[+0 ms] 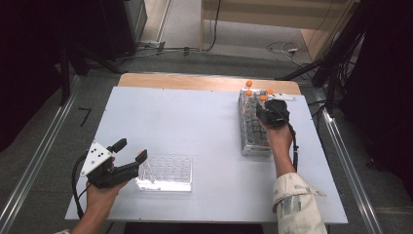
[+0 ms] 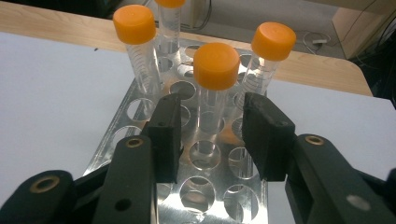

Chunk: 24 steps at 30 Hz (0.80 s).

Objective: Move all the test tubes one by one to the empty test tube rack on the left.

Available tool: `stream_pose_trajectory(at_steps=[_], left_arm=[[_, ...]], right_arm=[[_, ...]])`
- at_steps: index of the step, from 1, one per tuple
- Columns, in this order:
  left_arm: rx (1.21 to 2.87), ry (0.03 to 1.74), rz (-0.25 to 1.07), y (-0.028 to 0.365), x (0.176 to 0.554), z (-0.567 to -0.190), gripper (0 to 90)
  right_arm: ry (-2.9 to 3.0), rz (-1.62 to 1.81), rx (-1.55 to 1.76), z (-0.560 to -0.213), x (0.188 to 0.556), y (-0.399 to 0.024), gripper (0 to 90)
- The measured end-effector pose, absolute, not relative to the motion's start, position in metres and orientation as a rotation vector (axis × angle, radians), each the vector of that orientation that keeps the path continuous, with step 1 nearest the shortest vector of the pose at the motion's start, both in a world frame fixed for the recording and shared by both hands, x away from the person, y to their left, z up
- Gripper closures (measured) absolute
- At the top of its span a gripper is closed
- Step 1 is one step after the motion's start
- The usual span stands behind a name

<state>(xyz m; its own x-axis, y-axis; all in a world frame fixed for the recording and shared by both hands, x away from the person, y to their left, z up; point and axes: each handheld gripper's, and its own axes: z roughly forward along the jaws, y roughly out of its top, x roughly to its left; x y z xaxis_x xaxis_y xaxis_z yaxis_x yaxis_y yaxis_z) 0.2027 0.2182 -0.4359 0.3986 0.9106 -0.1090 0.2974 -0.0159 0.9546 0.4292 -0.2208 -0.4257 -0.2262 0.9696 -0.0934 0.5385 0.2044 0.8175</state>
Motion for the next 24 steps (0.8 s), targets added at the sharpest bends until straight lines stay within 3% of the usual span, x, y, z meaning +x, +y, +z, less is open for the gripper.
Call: stream_pose_trajectory(at_steps=[24], left_arm=[[1.554,1.108,0.695,0.218,0.203,-0.436,21.0]], right_arm=[[1.917,0.787,1.441,-0.429,0.454,-0.217,64.3]])
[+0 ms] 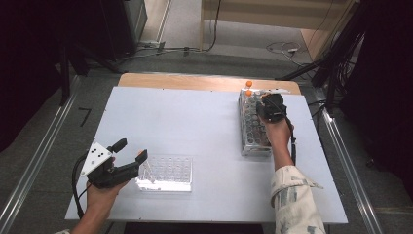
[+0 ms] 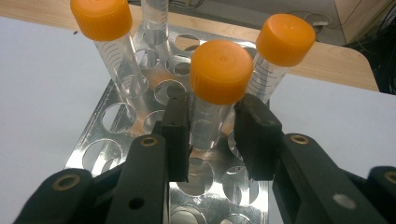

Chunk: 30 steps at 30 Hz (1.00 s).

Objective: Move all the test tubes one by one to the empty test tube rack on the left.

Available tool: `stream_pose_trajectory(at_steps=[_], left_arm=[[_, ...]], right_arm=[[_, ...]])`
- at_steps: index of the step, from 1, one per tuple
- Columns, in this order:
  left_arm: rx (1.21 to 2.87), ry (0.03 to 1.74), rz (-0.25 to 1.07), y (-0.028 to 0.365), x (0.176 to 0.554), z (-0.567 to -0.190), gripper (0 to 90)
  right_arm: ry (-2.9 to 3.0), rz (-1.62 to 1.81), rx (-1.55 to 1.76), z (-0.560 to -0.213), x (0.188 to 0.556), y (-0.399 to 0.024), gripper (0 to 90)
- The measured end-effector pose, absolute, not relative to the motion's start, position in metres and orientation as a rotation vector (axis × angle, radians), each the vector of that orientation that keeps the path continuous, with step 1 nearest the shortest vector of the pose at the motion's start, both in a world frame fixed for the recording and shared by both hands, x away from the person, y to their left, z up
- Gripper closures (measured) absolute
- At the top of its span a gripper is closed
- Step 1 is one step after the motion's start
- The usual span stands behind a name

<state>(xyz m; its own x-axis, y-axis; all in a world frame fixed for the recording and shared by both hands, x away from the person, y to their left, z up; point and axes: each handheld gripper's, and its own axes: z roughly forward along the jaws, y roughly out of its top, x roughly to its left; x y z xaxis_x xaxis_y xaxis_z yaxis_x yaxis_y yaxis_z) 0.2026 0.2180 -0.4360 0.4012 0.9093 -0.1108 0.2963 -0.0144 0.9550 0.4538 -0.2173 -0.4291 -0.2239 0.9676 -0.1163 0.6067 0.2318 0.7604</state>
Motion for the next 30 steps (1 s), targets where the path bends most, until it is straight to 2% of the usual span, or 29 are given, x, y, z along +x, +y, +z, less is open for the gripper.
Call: stream_pose_trajectory(at_steps=[12,30], left_arm=[[1.552,1.109,0.692,0.218,0.203,-0.436,21.0],[1.552,1.11,0.693,0.218,0.202,-0.436,21.1]], right_arm=[[1.924,0.817,1.432,-0.429,0.454,-0.216,71.3],[1.866,0.901,1.384,-0.414,0.443,-0.219,71.8]])
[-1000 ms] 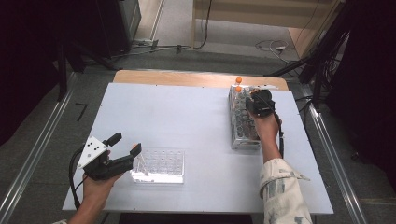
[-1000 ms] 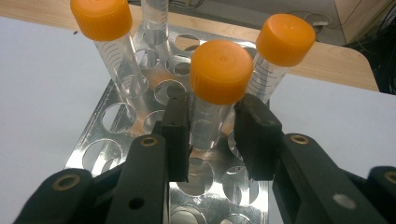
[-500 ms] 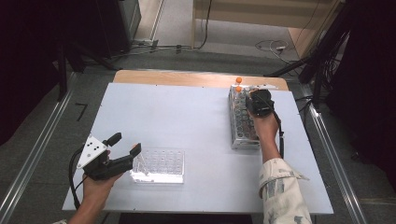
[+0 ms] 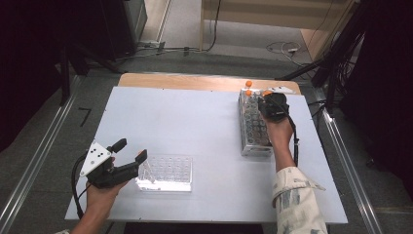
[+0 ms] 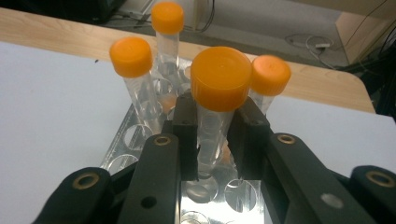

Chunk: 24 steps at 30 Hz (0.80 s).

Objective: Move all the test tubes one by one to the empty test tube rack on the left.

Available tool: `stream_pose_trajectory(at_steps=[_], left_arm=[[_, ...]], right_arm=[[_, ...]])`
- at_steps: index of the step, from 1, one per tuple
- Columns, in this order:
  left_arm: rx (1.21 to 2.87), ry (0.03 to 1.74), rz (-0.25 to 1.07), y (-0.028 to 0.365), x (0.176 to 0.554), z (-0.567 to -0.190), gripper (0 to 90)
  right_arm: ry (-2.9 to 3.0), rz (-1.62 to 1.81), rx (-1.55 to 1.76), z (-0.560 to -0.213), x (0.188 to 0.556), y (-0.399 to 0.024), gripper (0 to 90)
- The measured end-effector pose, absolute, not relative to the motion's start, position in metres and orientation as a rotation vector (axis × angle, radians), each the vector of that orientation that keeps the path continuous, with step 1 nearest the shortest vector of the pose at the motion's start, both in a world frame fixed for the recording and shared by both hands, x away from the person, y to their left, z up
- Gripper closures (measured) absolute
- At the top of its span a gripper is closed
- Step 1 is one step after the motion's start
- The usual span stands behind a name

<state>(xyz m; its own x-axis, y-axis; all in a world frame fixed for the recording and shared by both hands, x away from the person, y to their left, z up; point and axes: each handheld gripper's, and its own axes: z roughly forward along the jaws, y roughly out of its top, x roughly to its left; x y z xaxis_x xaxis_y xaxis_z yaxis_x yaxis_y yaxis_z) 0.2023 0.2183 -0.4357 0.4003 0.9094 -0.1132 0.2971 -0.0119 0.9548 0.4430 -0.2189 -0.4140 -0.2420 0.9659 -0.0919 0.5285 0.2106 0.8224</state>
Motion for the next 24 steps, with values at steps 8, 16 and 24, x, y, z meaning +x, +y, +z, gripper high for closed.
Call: stream_pose_trajectory(at_steps=[8,16,24], left_arm=[[1.551,1.11,0.693,0.219,0.202,-0.436,21.1],[1.552,1.108,0.694,0.218,0.202,-0.435,21.1],[1.551,1.107,0.695,0.218,0.202,-0.435,21.1]], right_arm=[[1.838,0.932,1.361,-0.406,0.439,-0.221,71.8],[1.819,0.972,1.336,-0.392,0.43,-0.224,71.9],[1.845,1.032,1.292,-0.375,0.412,-0.225,71.9]])
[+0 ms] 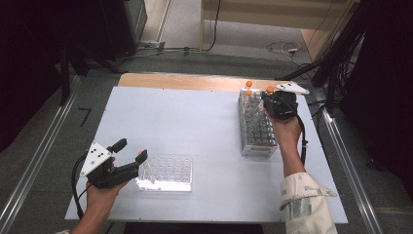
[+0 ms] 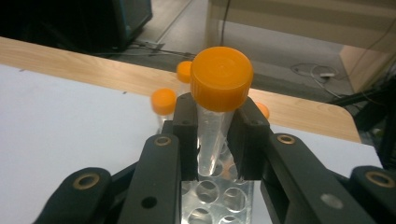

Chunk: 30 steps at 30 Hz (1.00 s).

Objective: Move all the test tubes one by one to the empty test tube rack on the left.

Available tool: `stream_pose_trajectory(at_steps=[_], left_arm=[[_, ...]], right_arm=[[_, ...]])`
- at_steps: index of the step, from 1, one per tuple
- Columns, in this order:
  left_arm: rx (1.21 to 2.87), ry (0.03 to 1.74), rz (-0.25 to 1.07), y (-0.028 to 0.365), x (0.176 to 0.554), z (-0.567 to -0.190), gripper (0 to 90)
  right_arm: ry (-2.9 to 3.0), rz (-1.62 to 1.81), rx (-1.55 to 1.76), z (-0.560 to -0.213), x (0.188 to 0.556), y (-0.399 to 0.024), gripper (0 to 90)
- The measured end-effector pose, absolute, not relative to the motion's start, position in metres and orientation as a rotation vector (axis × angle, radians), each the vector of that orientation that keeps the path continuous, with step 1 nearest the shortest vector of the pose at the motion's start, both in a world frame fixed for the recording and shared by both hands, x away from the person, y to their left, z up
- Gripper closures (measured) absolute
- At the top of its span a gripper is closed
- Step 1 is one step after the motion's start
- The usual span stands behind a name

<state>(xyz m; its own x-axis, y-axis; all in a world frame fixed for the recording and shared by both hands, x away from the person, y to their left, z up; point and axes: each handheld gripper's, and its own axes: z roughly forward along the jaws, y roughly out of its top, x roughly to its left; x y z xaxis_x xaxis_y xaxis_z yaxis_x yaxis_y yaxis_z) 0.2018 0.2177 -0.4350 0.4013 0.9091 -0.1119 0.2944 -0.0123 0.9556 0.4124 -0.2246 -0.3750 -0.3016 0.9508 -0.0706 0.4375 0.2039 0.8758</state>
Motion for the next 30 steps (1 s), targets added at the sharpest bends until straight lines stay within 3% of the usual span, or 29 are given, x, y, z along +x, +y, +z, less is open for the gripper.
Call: stream_pose_trajectory(at_steps=[11,30], left_arm=[[1.553,1.099,0.692,0.216,0.201,-0.434,21.2],[1.572,1.063,0.673,0.207,0.204,-0.428,21.1]], right_arm=[[1.961,1.107,1.173,-0.366,0.381,-0.205,71.9],[2.166,1.176,1.032,-0.383,0.351,-0.159,71.9]])
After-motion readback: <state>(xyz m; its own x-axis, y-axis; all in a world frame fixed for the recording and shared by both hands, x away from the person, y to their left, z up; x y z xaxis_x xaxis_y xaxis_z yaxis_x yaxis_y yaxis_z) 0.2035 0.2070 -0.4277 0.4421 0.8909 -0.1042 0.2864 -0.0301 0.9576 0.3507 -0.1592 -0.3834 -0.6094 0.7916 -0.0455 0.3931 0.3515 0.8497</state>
